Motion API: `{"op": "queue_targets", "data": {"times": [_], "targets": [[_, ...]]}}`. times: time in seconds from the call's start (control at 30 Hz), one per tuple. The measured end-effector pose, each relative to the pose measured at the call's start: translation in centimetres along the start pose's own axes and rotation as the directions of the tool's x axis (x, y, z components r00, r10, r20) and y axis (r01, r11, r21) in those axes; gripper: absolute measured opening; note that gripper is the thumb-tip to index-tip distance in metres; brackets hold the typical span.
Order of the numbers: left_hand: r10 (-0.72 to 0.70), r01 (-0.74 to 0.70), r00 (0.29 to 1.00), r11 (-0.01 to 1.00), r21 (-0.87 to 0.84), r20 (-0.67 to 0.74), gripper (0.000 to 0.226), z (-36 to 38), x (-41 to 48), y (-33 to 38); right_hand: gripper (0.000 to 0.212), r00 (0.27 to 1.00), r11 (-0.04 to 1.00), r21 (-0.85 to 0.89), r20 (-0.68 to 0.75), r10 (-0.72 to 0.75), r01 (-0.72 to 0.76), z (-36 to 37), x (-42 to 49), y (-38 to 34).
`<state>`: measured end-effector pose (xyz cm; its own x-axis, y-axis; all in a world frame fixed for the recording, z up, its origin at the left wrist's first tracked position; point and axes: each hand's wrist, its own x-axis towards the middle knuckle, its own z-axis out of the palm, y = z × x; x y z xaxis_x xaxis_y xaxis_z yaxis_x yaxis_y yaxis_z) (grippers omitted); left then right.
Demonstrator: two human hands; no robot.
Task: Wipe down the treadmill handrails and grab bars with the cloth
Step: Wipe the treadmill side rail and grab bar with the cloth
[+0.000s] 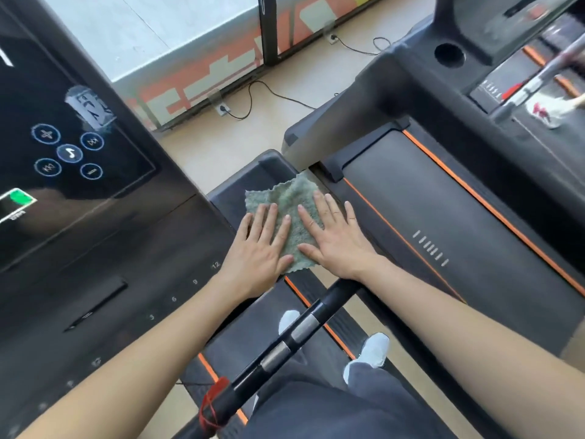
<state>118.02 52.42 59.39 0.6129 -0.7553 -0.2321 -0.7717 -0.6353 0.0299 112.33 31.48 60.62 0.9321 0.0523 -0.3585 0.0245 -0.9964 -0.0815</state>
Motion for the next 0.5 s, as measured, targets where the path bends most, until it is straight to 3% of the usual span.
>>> {"op": "queue_targets", "data": {"times": [0.1, 0.23, 0.5], "targets": [[0.091, -0.089, 0.995, 0.995, 0.036, -0.05, 0.08, 0.9, 0.0, 1.2, 0.086, 0.995, 0.998, 0.039, -0.085, 0.06, -0.057, 1.6, -3.0, 0.2], [0.193, -0.192, 0.976, 0.981, 0.022, -0.102, 0.076, 0.6, 2.5, 2.7, 0.095, 0.966, 0.962, 0.22, -0.164, 0.199, -0.161, 3.7, -5.9, 1.4], [0.458, -0.449, 0.883, 0.888, 0.101, -0.1, 0.079, -1.2, 8.0, 5.4, 0.09, 0.892, 0.822, 0.425, -0.068, 0.446, -0.379, 4.9, -10.7, 2.8]]}}
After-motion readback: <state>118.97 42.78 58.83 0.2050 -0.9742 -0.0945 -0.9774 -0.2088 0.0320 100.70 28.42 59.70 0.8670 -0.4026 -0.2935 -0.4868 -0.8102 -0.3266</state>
